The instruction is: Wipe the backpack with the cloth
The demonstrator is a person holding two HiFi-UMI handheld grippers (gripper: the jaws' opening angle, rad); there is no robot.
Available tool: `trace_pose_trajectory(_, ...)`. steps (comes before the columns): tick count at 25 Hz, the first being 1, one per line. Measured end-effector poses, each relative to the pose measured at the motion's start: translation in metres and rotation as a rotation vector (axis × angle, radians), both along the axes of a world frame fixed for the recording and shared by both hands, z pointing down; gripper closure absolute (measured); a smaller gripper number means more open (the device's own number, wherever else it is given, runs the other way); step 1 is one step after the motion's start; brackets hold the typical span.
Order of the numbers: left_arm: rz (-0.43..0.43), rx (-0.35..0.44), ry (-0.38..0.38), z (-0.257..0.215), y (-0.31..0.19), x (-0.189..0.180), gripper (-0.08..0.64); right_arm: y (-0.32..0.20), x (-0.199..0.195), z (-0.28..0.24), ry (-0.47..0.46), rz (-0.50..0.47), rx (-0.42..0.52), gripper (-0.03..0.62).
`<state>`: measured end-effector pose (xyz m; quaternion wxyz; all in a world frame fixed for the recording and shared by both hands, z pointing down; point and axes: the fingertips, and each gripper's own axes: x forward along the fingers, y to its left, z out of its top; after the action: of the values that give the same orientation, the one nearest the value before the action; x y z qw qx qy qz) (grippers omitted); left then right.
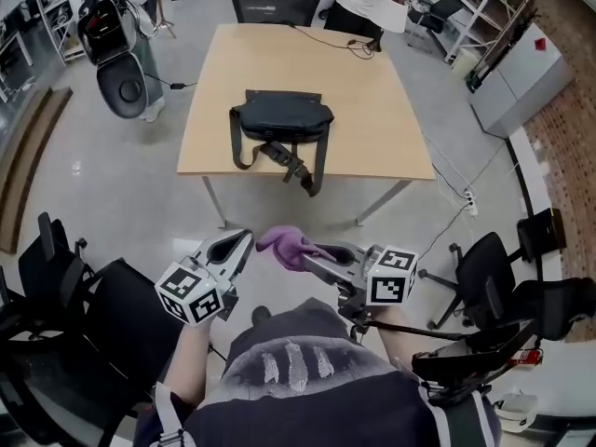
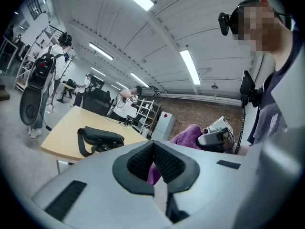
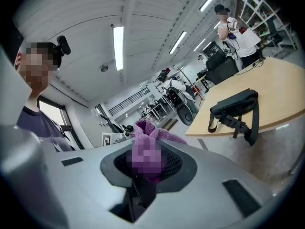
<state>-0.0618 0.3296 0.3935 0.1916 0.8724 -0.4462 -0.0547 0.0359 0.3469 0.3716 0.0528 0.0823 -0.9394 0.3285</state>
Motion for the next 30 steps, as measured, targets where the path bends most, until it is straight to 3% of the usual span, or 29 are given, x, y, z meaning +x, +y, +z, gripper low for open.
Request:
trace_pose_trajectory(7,-0.041,-0.035,0.007,0.016,-0.051,-0.027,0.552,-0.074,-0.022,0.017,0.04,-0.006,-0.009,0.522)
trace_pose_trajectory(16,-0.085,-0.087,-0.062,0.026,-0.176,-0.018,0.552,-0.254,0.008,0.049,0.141,0.075,0.045,0.522)
trace_pose_trajectory(24,-0.128,-0.137,-0.105,0.03,-0.275,0.008,0.552,-0.458,0.061,0.087,0.394,0.294,0.283,0.522)
trace_pose_trajectory(30,-0.162,-0.177,-0.152,0.034,-0.31,0.01,0.552,-0.578,0.054,0.155,0.596,0.358,0.366,0.522)
